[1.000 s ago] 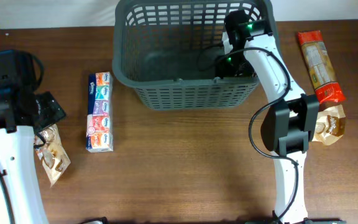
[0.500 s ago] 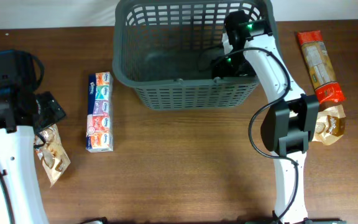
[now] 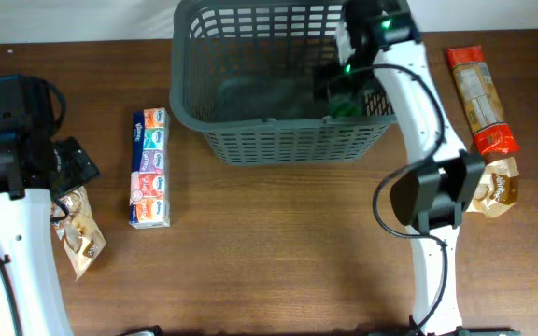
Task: Pack container
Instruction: 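Release the jar into the basket and withdraw the right gripper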
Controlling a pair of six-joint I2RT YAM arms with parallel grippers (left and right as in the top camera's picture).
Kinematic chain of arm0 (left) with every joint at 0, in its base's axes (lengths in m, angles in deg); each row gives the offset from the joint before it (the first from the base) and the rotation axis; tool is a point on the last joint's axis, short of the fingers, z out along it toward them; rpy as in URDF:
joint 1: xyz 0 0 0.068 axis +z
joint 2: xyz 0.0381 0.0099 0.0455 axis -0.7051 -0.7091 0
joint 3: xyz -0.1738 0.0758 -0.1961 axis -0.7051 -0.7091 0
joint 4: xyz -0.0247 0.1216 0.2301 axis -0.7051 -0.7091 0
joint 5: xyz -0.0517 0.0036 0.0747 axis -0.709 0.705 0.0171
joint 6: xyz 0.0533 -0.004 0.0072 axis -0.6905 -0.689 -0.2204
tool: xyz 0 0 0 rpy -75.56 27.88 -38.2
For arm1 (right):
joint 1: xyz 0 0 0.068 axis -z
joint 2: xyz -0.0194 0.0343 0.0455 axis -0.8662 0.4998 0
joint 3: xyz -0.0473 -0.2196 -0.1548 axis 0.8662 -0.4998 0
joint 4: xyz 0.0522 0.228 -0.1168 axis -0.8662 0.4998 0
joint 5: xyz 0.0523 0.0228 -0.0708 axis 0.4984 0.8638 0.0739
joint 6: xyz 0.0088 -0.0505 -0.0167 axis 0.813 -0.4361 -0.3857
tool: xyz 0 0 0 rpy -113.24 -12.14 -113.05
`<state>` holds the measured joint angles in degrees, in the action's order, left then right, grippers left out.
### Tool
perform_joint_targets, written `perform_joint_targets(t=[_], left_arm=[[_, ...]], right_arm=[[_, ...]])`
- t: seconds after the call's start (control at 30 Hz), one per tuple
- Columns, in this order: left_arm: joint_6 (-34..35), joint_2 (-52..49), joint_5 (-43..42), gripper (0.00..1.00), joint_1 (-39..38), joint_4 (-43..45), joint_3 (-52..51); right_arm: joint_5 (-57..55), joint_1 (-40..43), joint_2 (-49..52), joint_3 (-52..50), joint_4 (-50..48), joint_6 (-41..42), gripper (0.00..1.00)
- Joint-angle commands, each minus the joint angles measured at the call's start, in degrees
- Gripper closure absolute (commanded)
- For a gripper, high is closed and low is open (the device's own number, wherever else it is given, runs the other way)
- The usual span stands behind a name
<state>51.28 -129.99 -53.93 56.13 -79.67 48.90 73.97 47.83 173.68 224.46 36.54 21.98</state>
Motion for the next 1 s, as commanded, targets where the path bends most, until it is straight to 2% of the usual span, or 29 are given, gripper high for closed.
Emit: perform_joint_targets(t=[0.0,0.17,0.33,0.5,0.7,0.83,0.97], left_arm=[[0.11,-0.15,-0.22,0.0,0.26,-0.09,-0.04],[0.11,-0.15,-0.22,0.0,0.26,-0.09,-0.04],[0.11,-0.15,-0.22,0.0,0.28,-0.09,-0.04],[0.11,-0.15,-0.22,0.01,0.28,-0.09,-0.04],[0.11,-0.15,-0.22,0.0,0.26,-0.09,-0.04],[0.11,-0.15,-0.22,0.0,0.26,-0.09,-0.04],[0.11,-0.15,-0.22,0.0,0.28,-0.09,-0.04]], right_arm=[[1.18,0.31,-1.46,16.26,3.02,-0.76,0.01],[0.74,1.77,-1.99,32.46,8.83,1.38,0.01],[-3.76,6.6,-8.76,32.48,10.82,7.98,0.01],[-13.81,15.28,-13.97,32.35,16.37,18.34,0.01],[-11.47,25.75,-19.74,31.04,16.37,23.34,0.01],[-11.67,31.26,-25.59,24.17,16.37,23.34,0.01],[-13.6,37.05,-35.17,4.81,16.37,26.73,0.01]])
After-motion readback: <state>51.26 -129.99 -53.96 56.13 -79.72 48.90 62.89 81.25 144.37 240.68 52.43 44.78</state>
